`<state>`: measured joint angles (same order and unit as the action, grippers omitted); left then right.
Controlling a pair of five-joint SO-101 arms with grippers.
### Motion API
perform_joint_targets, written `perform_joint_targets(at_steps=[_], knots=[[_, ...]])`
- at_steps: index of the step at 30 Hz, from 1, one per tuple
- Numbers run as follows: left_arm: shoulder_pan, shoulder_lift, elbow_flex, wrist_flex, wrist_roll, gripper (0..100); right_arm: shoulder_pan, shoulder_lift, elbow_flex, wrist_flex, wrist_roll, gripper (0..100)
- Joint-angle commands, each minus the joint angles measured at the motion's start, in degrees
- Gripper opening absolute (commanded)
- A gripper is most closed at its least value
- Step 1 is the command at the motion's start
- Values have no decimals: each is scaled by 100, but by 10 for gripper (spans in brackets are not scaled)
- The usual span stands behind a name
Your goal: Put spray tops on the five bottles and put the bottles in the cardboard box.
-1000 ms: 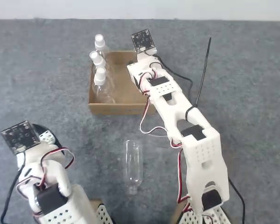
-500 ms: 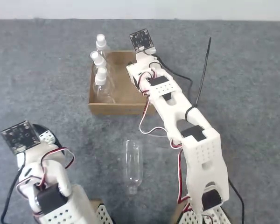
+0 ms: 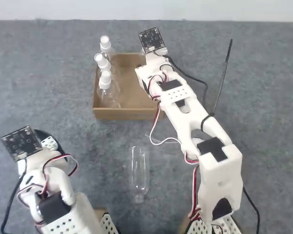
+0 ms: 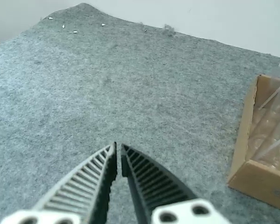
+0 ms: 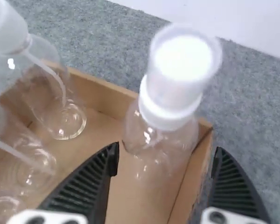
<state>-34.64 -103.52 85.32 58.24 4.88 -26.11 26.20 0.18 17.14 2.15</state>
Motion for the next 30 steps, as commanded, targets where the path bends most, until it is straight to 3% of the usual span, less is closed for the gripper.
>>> perform_joint_targets(at_steps=[1, 17, 26, 30], knots=[[-18, -88, -57, -132, -18, 13, 75, -927, 343, 84, -62, 262], [-18, -88, -57, -149, 0, 13, 163, -2378, 1820, 92, -35, 260], [-9, -88, -48, -149, 9, 13, 136, -3996, 3305, 92, -18, 259], [-9, -88, -48, -141, 9, 13, 145, -4708, 3877, 92, -9, 202]])
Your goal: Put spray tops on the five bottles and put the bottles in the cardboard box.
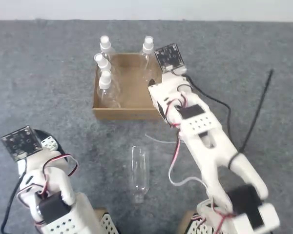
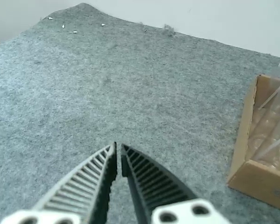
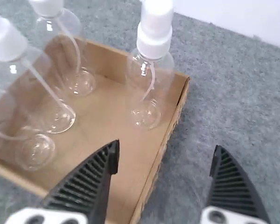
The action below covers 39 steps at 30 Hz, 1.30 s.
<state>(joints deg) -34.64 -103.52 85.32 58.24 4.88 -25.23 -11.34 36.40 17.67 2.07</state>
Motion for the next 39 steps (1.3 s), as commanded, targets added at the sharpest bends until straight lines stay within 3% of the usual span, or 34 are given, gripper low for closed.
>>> perform_joint_targets(at_steps=[1, 9, 16, 22, 27, 39], knots=[[-9, -88, -48, -141, 9, 13, 66, -1112, 378, 40, 0, 177], [-9, -88, -48, -141, 9, 12, 48, -2360, 1407, 198, 9, 94], [-9, -97, 13, -167, -9, 12, -171, -3354, 1512, 1640, 9, 6], [26, -97, 13, -167, -9, 12, -497, -4119, 1609, 2651, -44, 9], [571, -97, 40, -132, -26, 12, -664, -4945, 2426, 2448, -44, 9], [941, -88, 48, -123, -18, 13, -637, -7389, 4316, 1754, 9, 13]])
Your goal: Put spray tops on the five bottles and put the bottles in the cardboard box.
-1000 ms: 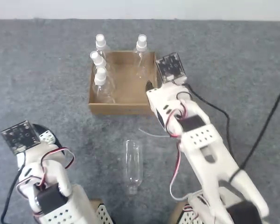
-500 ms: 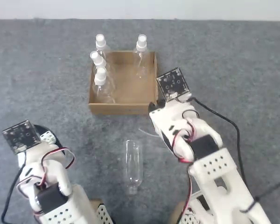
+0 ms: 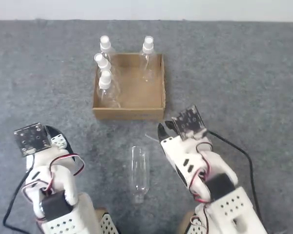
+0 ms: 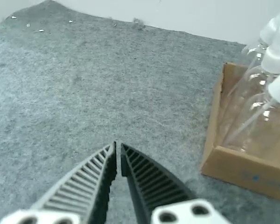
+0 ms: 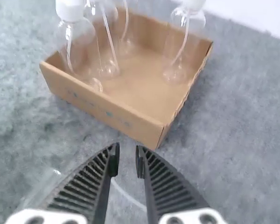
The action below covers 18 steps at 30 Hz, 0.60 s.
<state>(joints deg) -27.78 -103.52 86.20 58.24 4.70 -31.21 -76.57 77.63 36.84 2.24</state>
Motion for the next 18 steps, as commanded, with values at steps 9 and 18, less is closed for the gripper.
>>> perform_joint_targets(at_steps=[9, 18], knots=[[870, -88, 75, -141, 9, 13, -48, -2747, 1099, -154, -9, 13], [905, -88, 136, -167, 0, 13, -57, -2747, 1275, -163, -26, 128]])
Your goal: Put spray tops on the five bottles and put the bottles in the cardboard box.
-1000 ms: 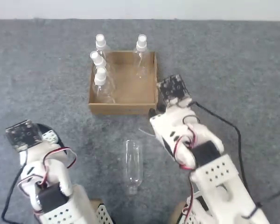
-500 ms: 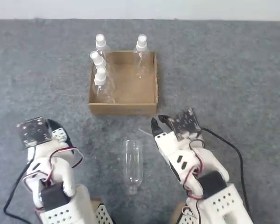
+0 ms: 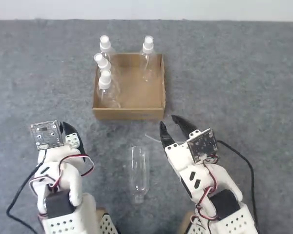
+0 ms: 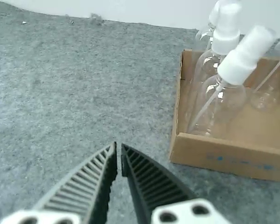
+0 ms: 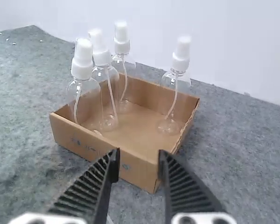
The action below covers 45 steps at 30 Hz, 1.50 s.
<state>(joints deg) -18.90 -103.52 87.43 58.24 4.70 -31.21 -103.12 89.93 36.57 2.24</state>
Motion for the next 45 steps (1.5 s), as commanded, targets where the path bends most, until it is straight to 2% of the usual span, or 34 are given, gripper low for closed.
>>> perform_joint_targets(at_steps=[1, 14, 18, 22, 28, 33, 37, 45], knots=[[18, -88, 31, -176, 0, 13, -66, -92, 79, -145, -26, 131], [-18, -88, 31, -176, -9, 13, -40, -92, 70, -66, -9, 146], [-26, -88, 22, -176, -9, 13, -31, -75, -290, 549, -9, 191], [-26, -88, 22, -176, -9, 13, -57, -40, -993, 1244, -9, 169], [-26, -88, 22, -176, -9, 13, -92, -40, -1266, 1446, 44, 171], [-26, -88, 22, -176, -9, 13, -681, 4, -1477, 1569, 396, 170], [-26, -88, 22, -176, -9, 13, -901, 523, -1811, 1692, 396, 170], [-26, -88, 22, -176, -9, 13, -954, 2580, -2716, 1657, 343, 170]])
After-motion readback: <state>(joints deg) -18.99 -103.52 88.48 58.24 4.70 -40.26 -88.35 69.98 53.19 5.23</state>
